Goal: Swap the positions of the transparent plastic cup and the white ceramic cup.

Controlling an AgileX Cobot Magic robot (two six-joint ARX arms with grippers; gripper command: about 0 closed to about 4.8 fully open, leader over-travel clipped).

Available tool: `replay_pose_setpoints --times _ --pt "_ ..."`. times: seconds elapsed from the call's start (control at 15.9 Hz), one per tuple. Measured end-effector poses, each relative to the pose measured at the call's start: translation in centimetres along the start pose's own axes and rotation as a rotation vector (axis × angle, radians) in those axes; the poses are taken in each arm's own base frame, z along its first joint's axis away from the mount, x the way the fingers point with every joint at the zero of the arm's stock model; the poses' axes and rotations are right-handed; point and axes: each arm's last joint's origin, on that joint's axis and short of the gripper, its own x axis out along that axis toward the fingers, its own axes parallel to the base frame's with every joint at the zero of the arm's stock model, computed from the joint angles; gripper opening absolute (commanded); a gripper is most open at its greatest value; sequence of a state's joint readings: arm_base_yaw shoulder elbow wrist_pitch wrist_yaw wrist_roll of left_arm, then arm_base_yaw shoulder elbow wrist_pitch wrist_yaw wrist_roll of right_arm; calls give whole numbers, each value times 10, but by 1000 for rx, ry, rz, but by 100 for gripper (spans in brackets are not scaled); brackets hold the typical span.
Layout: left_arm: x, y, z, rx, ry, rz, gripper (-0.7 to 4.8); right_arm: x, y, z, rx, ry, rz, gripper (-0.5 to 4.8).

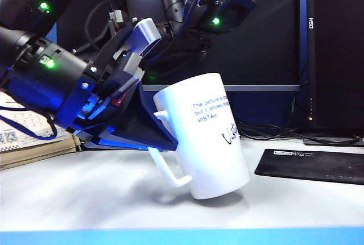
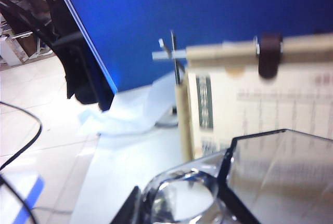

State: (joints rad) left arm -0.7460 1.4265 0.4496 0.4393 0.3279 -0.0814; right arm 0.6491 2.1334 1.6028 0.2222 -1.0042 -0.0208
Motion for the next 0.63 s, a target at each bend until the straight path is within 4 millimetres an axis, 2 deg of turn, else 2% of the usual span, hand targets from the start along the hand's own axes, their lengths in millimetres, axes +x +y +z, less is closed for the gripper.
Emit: replay_pose_setpoints --times 0.13,0.44,0.63 --pt "0 0 0 -1 4 0 -6 2 -2 -1 -31 -21 -2 -1" --pt "0 0 -1 -3 9 -1 -6 7 -17 -25 8 -1 -5 -1" --pt "0 0 -1 -3 9 -1 -6 1 -26 -31 9 -10 -20 -1"
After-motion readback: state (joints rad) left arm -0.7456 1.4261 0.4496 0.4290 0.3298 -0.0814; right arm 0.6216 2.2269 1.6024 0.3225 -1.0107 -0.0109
